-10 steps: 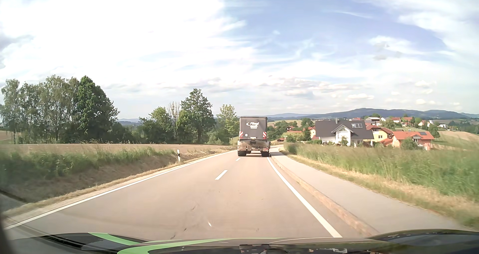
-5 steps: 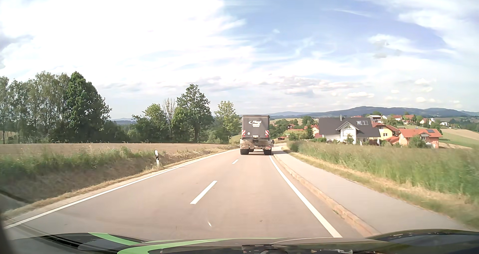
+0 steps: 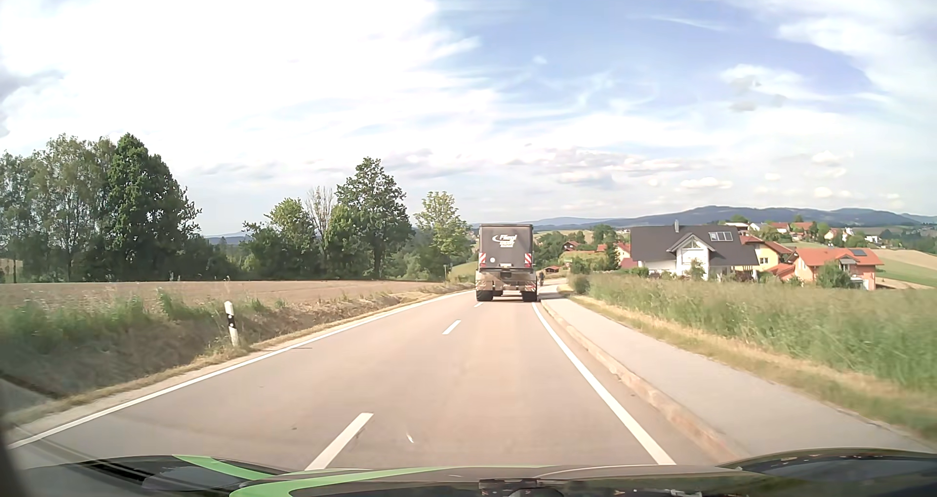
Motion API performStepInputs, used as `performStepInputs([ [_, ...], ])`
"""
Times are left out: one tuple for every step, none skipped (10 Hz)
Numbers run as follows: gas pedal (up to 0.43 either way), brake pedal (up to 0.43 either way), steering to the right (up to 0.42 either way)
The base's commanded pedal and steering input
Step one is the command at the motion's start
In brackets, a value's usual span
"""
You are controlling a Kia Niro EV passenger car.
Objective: Follow the waypoints while adhering to traffic rules and regulations
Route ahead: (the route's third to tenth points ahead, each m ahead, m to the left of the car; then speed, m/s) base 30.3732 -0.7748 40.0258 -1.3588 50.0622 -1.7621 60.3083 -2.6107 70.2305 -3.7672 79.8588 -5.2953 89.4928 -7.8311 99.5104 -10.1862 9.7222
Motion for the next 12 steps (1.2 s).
performStepInputs([
  [0.008, 0.000, 0.000],
  [0.008, 0.000, 0.001],
  [0.008, 0.000, 0.001],
  [0.008, 0.000, 0.001],
  [0.008, 0.000, 0.001],
  [0.008, 0.000, 0.002],
  [0.008, 0.000, 0.002],
  [0.020, 0.000, 0.002],
  [0.020, 0.000, 0.003],
  [0.020, 0.000, 0.005],
  [0.020, 0.000, 0.007],
  [0.020, 0.000, 0.008],
])
